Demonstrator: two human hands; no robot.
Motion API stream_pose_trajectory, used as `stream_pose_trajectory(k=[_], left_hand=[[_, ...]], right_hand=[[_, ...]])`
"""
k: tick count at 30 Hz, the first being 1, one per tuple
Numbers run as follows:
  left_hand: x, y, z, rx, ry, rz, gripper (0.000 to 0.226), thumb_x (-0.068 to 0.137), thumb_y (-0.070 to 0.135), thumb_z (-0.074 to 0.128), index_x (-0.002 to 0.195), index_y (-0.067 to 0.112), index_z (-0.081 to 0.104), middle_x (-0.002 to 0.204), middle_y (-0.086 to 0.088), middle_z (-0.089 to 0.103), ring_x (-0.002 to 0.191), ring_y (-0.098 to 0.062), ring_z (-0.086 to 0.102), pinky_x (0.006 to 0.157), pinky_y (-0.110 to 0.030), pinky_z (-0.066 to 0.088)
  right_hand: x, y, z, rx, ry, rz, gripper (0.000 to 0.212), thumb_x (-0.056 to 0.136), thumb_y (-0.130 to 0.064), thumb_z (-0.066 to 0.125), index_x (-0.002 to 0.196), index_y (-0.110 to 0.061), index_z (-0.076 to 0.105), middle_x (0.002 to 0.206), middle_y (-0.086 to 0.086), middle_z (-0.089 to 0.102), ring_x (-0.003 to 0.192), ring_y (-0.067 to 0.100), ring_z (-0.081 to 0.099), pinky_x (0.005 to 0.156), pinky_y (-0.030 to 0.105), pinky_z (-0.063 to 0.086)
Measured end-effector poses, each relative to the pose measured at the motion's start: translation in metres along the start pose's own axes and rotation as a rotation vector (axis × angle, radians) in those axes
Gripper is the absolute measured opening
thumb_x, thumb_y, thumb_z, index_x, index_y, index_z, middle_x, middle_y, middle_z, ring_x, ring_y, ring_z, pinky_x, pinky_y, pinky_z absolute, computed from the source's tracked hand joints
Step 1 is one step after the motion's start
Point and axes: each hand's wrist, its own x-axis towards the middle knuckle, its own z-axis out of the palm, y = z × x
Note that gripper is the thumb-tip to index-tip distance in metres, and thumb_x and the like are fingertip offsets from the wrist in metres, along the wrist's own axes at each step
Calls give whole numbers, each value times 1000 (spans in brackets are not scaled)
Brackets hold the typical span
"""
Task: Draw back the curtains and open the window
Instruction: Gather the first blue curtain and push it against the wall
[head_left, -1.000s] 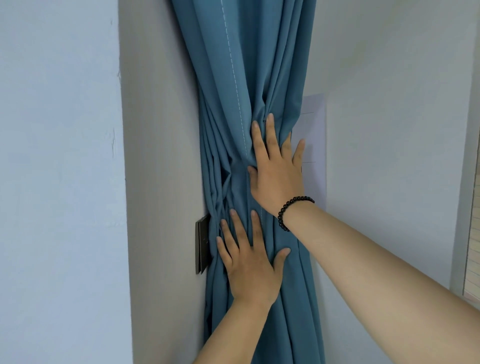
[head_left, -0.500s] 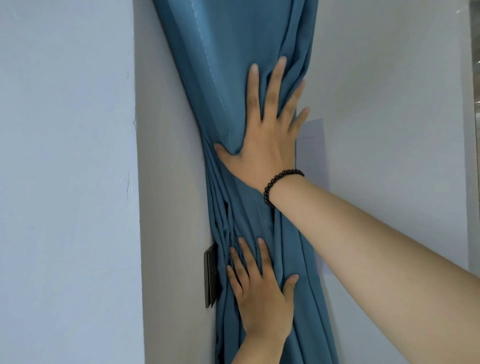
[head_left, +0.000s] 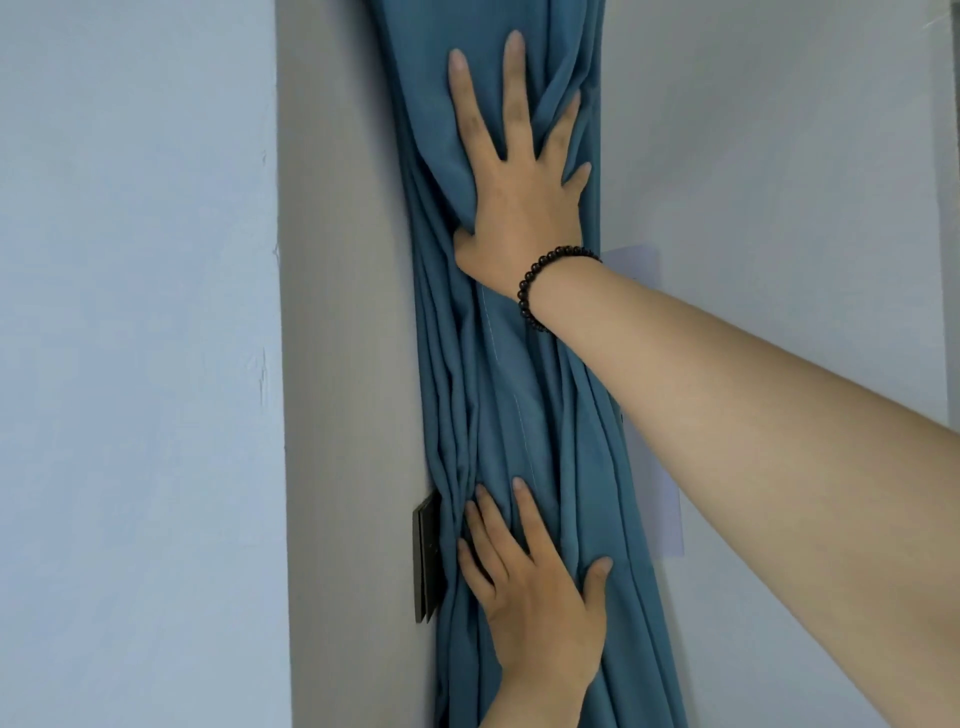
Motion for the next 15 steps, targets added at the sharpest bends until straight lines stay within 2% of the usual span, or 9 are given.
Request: stream_pose_trajectory(k=[3,7,12,15], left_hand=[[6,8,-12,-41,30,-9,141,51,74,75,154,4,9,160,-24,4,144,-40,15,111,-55,6],[19,20,-35,-31,43,48,154,35,71,82,154,7,9,160,-24,2,147,-41,7,111,-57,6],[35,29,-52,-51,119,28,146,47,75,74,155,11,0,160,-22,-6,148,-39,-1,113,-56,2],[45,32,-55,-66,95,-20,146,51,79,68,153,14,-13,159,-19,-18,147,-36,-13,117,-56,3]], right_hand=[[7,4,11,-1,-60,40,107,74,-1,57,151,-38,-8,159,2,-19,141,49,-12,102,77,12],[13,5,24,-22,-94,75,106,75,2,52,150,-38,-11,159,1,-21,142,48,-12,104,75,9],[17,8,44,-118,-43,124,102,77,3,49,151,-37,-9,160,2,-16,142,47,-8,104,75,9],[20,18,52,-158,-90,130,101,79,1,49,150,-36,-12,159,2,-18,142,47,-9,103,76,4]])
